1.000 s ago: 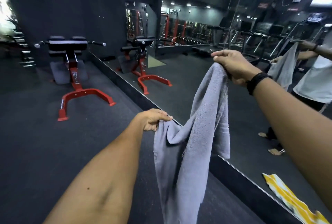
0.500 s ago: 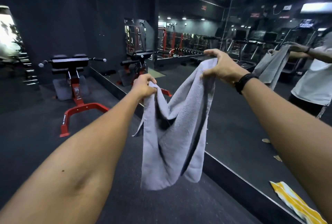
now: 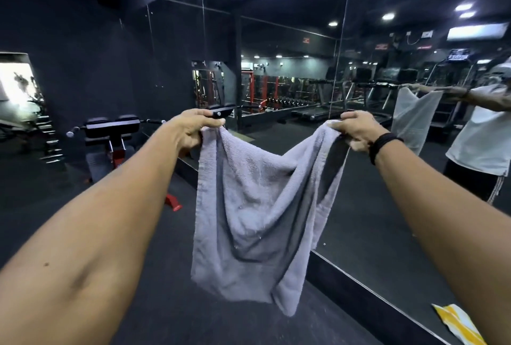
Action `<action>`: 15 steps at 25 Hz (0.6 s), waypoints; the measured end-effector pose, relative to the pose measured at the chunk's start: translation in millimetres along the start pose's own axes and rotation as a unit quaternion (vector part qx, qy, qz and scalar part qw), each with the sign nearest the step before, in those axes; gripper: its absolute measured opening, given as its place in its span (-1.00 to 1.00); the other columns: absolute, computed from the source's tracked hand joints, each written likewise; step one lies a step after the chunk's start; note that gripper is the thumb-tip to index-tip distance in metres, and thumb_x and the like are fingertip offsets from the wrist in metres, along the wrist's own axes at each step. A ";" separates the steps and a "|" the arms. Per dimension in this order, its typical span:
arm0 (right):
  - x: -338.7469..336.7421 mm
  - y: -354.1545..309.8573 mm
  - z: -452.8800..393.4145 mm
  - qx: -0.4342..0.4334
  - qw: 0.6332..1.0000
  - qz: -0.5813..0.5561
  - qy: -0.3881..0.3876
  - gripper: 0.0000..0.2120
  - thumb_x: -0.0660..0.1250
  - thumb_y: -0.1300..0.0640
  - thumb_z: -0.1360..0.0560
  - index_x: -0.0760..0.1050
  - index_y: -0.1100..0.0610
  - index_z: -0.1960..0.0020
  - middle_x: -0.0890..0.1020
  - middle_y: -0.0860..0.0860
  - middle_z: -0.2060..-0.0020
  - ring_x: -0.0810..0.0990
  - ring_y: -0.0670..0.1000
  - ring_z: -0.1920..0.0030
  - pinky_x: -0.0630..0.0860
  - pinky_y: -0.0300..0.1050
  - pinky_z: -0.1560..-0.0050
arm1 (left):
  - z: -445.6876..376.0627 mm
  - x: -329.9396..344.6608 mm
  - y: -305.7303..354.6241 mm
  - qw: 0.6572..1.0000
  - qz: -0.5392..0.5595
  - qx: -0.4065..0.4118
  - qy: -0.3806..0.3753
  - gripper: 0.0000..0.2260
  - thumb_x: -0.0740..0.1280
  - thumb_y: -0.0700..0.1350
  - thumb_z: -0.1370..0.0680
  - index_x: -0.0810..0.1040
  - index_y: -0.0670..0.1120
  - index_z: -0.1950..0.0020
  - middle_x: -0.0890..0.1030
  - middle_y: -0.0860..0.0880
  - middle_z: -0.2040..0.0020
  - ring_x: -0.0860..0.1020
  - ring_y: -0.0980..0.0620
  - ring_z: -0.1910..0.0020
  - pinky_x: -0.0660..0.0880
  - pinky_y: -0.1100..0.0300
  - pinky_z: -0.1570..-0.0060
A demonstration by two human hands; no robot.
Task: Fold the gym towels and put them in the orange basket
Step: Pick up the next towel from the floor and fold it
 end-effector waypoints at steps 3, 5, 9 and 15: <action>6.8 -1.1 6.7 0.014 0.996 0.034 -0.087 -0.29 0.39 0.50 -0.39 0.21 0.21 -0.45 0.53 0.20 0.13 0.52 -0.14 0.55 0.40 -0.33 0.56 | 1.6 -3.1 3.1 0.992 -0.106 0.062 0.006 -0.52 0.38 -0.51 -0.36 0.40 -0.08 -0.13 0.53 -0.15 0.14 0.55 -0.04 0.19 0.56 0.17 0.33; 6.4 -0.3 1.6 -0.085 0.955 0.277 -0.063 -0.28 0.46 0.44 -0.33 0.29 0.24 -0.43 0.57 0.29 -0.06 0.57 -0.01 0.23 0.53 -0.17 0.22 | -2.9 -12.2 3.6 0.956 -0.251 0.121 0.095 -0.56 0.44 -0.40 -0.36 0.43 0.01 -0.07 0.56 -0.15 0.09 0.53 -0.09 0.09 0.51 0.12 0.21; 0.2 16.7 -2.6 -0.177 0.872 0.454 0.042 -0.69 0.32 0.34 -0.41 0.47 0.23 -0.15 0.54 0.29 -0.13 0.52 0.26 -0.13 0.45 0.00 -0.08 | 5.4 -26.0 11.6 0.876 -0.346 0.206 0.264 -0.77 0.37 -0.29 -0.46 0.55 -0.03 -0.05 0.60 -0.08 -0.06 0.49 -0.04 -0.05 0.33 0.24 0.07; -30.9 25.3 -11.8 -0.143 0.867 0.440 0.183 -0.78 0.17 0.36 -0.47 0.54 0.24 -0.02 0.53 0.33 -0.10 0.51 0.34 -0.13 0.46 0.07 -0.06 | 12.4 -64.2 17.6 0.864 -0.271 0.152 0.397 -0.81 0.26 -0.27 -0.55 0.64 -0.11 -0.06 0.61 -0.13 -0.14 0.52 -0.06 -0.04 0.35 0.28 0.07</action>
Point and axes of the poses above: each hand's wrist, its own z-axis away from the middle knuckle, its own x-axis out of the palm, y = z × x, the point moved 3 cm from there along -z, towards the middle knuckle
